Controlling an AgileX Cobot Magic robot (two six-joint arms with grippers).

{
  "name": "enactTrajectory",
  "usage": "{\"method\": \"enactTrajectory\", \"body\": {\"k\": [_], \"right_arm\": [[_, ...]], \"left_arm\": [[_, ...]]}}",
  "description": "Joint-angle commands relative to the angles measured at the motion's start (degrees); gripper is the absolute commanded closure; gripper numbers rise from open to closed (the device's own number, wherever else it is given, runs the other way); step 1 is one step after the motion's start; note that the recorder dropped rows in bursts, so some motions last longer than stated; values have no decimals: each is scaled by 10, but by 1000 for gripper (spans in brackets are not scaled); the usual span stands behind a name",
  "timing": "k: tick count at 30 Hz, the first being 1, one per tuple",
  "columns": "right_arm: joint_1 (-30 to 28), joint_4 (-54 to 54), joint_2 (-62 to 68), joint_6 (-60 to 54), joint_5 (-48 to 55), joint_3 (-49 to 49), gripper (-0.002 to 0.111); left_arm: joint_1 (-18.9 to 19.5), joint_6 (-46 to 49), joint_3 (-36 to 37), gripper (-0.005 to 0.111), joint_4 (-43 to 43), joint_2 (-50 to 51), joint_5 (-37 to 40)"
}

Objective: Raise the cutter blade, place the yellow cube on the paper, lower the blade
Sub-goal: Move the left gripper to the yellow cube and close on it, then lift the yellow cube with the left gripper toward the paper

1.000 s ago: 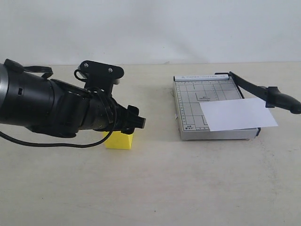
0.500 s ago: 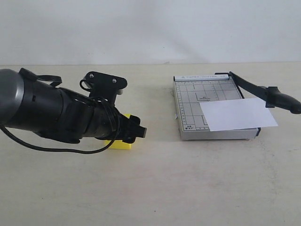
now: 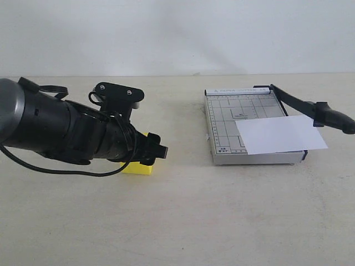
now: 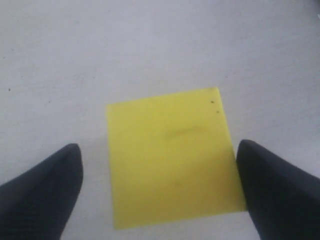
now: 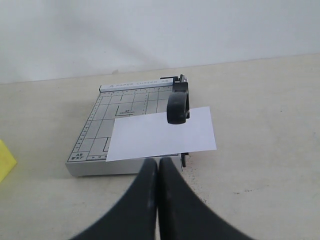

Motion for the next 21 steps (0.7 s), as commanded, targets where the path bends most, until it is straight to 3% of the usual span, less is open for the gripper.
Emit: {"method": "enactTrajectory", "body": {"k": [1, 15, 18, 21], "right_arm": [[0, -1, -2, -3, -6, 3, 108], [0, -1, -2, -3, -6, 3, 108], [0, -1, -2, -3, -6, 3, 108], [0, -1, -2, -3, -6, 3, 108]], "left_arm": [[2, -2, 1, 28, -2, 5, 1], [2, -2, -7, 30, -2, 35, 7], [2, 4, -10, 43, -2, 30, 5], [2, 24, -11, 71, -2, 19, 5]]}}
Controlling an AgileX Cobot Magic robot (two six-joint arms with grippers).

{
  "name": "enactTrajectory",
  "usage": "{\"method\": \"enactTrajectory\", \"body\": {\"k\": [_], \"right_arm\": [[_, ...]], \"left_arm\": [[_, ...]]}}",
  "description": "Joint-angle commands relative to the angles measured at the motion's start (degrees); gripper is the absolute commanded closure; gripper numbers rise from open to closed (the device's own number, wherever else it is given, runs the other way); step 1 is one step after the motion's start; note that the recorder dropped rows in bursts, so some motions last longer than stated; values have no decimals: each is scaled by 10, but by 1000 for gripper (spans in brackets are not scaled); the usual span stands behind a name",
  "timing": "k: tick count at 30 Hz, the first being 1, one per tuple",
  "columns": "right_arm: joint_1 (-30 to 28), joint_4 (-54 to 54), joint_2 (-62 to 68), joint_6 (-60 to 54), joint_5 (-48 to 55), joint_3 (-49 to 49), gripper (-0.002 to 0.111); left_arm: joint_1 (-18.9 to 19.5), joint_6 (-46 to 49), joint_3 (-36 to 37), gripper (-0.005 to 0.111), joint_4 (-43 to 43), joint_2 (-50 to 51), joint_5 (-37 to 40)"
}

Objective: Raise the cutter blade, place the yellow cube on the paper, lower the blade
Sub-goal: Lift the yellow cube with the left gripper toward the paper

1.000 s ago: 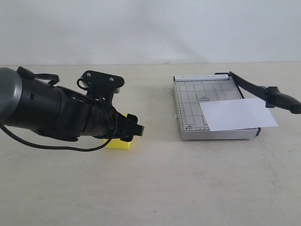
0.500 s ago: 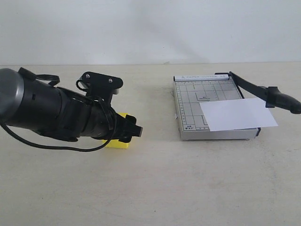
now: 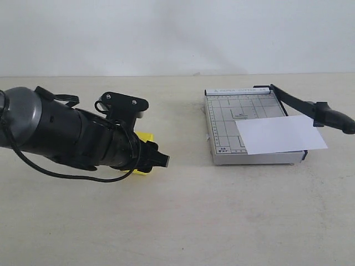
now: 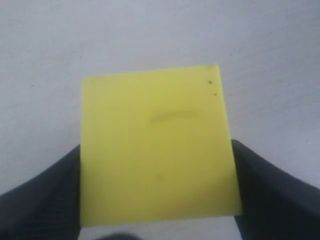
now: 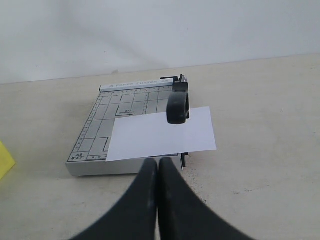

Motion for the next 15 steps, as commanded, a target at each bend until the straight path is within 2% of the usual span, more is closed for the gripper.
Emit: {"method": "enactTrajectory", "body": {"k": [1, 3, 9, 11, 15], "right_arm": [[0, -1, -2, -3, -6, 3, 108], [0, -1, -2, -3, -6, 3, 108], [0, -1, -2, -3, -6, 3, 108], [0, -1, -2, -3, -6, 3, 108], [0, -1, -2, -3, -2, 3, 108]], "left_arm": [[2, 32, -5, 83, -2, -18, 1], [2, 52, -5, 103, -2, -24, 1], [2, 136, -5, 102, -2, -54, 40], [2, 160, -5, 102, 12, -69, 87], [2, 176, -17, 102, 100, -89, 210]]}}
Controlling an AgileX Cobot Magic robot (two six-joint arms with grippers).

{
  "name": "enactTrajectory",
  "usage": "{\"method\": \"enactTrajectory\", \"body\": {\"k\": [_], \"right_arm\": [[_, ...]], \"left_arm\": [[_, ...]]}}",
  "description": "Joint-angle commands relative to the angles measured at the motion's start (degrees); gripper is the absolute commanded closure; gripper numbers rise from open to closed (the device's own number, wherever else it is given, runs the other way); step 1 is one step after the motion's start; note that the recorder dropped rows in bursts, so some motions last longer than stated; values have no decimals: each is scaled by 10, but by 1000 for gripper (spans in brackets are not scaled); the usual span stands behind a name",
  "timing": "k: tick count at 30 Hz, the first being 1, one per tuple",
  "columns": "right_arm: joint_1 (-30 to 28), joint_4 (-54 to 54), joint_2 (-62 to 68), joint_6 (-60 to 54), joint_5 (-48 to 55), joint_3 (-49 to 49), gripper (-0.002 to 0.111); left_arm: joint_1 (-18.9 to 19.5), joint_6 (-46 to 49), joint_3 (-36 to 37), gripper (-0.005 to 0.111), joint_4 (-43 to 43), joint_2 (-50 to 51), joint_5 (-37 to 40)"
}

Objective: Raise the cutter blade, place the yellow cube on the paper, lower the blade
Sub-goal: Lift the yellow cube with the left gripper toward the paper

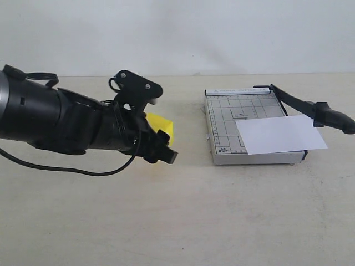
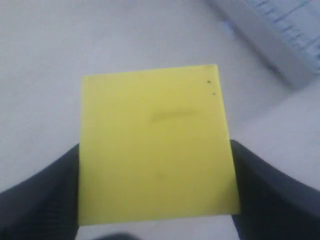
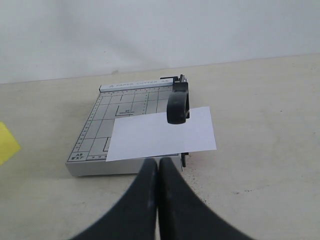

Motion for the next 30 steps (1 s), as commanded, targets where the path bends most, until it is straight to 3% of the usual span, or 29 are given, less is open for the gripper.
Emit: {"method": "enactTrajectory", "body": {"k": [1, 5, 17, 22, 30], "right_arm": [[0, -1, -2, -3, -2, 3, 108], [0, -1, -2, -3, -3, 3, 108], [0, -1, -2, -3, -3, 3, 108], [0, -1, -2, -3, -3, 3, 108], [0, -1, -2, -3, -3, 3, 108]], "left_arm": [[1, 21, -25, 102, 82, -24, 136], [-2, 21, -66, 102, 85, -24, 194], [-28, 23, -200, 102, 85, 36, 257], [-42, 83, -258, 102, 108, 90, 262], [-48, 91, -354, 102, 139, 186, 261]]}}
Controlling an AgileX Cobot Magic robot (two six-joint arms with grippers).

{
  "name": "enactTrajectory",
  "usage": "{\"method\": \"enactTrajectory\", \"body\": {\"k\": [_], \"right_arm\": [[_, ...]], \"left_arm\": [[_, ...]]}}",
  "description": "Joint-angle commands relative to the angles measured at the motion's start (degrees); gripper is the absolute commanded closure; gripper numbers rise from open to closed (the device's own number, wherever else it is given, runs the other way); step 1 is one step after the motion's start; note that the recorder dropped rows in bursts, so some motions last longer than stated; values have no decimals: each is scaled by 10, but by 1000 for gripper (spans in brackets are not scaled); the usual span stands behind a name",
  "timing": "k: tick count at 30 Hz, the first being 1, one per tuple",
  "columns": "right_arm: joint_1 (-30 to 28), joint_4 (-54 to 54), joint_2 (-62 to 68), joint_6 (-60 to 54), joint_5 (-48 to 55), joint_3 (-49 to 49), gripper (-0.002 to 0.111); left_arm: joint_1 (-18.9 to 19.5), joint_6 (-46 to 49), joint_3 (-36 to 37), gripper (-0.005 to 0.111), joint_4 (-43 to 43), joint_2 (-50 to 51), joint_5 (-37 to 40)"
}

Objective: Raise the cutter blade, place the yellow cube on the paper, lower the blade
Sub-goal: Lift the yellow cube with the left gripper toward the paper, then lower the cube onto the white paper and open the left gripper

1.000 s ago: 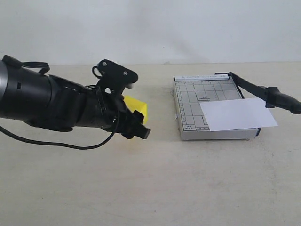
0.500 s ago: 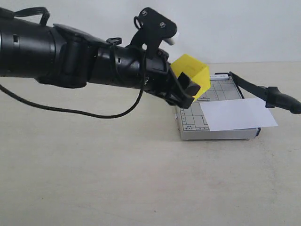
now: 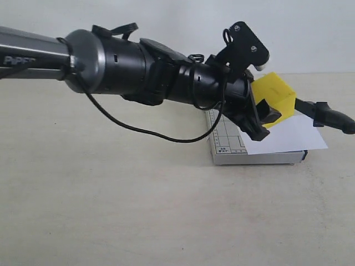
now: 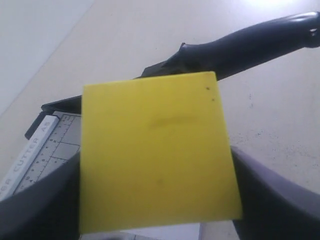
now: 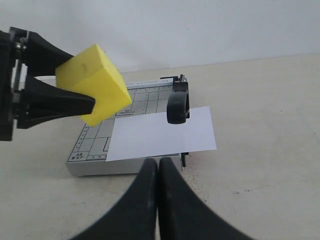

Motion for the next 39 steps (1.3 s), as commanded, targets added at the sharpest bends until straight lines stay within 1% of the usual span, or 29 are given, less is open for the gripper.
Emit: {"method": "enactTrajectory", "body": {"k": [1, 6, 10, 16, 21, 32, 39], "right_arm": [[0, -1, -2, -3, -3, 3, 108], [0, -1, -2, -3, -3, 3, 108], [0, -1, -2, -3, -3, 3, 108], [0, -1, -2, -3, -3, 3, 108], [0, -1, -2, -3, -3, 3, 108], [0, -1, -2, -3, -3, 3, 108], [0, -1, -2, -3, -5, 3, 108]], "left_arm": [[-3, 4, -48, 102, 6, 46, 3], [-3, 4, -89, 102, 7, 83, 3], [-3, 7, -101, 102, 18, 102, 3], [-2, 28, -104, 102, 55, 123, 3], [-1, 67, -106, 102, 55, 134, 3], [6, 65, -135, 102, 55, 135, 5], [6, 63, -137, 102, 50, 135, 12]]}}
